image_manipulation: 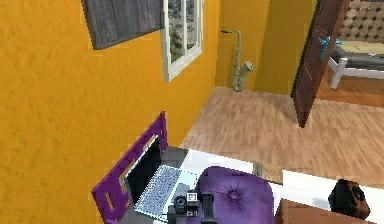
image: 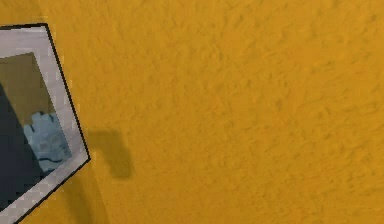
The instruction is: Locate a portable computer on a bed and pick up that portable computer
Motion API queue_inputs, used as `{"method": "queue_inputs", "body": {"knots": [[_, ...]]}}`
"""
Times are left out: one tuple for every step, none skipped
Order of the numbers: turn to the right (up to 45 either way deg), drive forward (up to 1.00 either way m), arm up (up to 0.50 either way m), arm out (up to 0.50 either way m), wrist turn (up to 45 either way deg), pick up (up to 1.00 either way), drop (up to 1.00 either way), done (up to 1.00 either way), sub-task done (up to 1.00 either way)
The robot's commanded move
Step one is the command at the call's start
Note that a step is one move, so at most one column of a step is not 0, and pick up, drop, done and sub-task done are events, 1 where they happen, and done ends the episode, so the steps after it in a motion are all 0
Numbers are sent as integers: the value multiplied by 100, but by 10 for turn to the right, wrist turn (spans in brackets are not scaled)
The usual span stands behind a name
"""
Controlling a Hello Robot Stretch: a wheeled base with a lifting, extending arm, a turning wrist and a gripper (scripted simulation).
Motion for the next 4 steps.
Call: {"method": "queue_inputs", "body": {"knots": [[0,0,0,0,450,0,0,0,0],[0,0,0,0,450,0,0,0,0],[0,0,0,0,450,0,0,0,0],[0,0,0,0,330,0,0,0,0]]}}
